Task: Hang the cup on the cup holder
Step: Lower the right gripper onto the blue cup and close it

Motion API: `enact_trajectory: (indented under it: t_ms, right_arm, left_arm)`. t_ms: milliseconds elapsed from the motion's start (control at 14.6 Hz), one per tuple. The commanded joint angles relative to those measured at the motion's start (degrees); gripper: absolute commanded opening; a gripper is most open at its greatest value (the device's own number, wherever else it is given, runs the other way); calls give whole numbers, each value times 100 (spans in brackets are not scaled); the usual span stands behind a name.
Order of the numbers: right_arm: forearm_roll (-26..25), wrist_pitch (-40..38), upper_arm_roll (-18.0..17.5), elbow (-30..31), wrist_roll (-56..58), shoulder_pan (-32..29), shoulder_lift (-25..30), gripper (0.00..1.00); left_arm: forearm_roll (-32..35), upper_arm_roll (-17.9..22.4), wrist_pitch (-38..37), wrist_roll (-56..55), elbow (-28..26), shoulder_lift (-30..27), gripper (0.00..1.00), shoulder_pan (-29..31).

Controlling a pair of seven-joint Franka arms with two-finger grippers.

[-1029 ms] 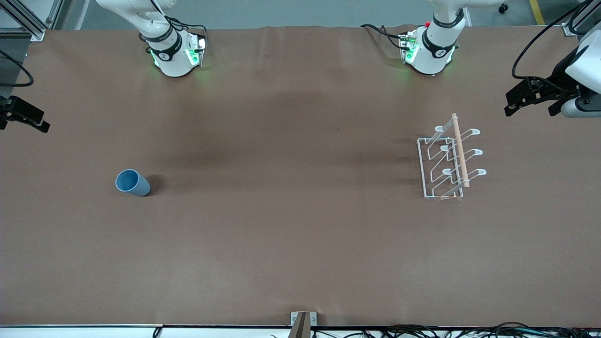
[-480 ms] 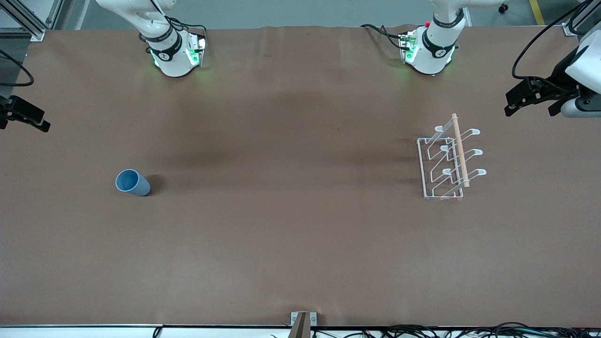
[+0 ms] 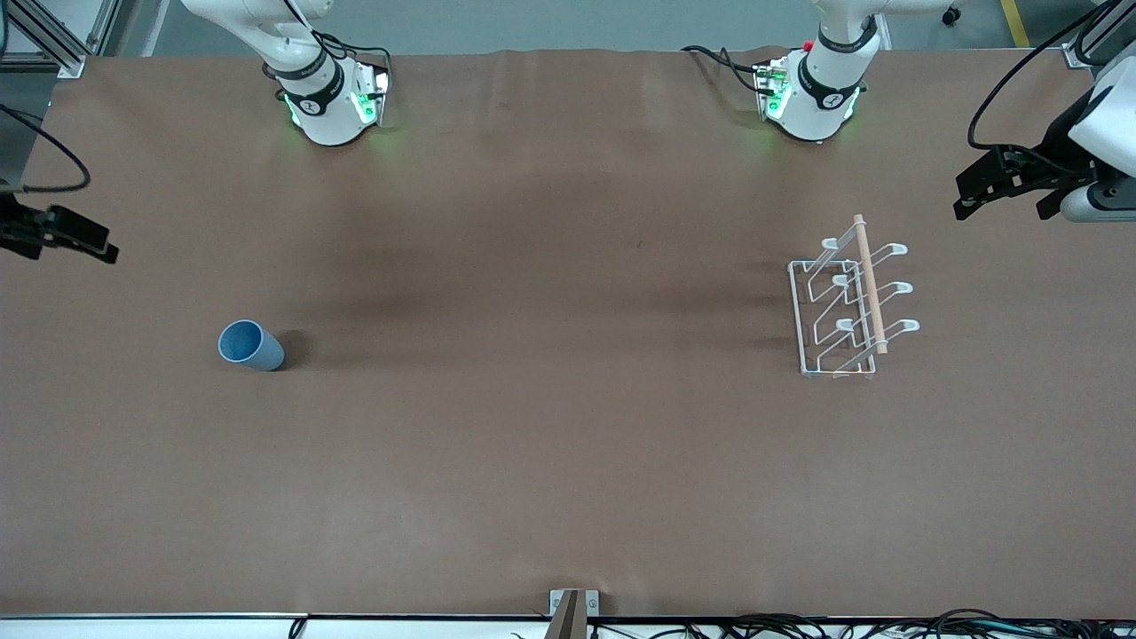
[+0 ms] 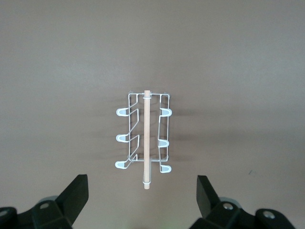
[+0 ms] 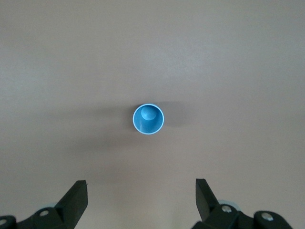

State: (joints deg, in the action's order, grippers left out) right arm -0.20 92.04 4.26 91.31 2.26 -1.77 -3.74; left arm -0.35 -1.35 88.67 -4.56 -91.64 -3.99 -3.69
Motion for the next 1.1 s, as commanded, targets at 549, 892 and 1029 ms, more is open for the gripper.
enact_trajectory:
  t_ms: [549,892,1029]
  right_arm:
    - [72,3536,-5,2591,1013,-369,-619,100]
    - [64,3961,-5,2813,1031,-360,-1172,100]
    - [64,4066,-5,2804,1022,-325,-1322,100]
  left_arm:
    - [114,-23,-69,-27,85,30,100,0]
    - [88,-23,-69,8,85,48,100,8]
    - [70,-14,-69,61,77,48,100,8]
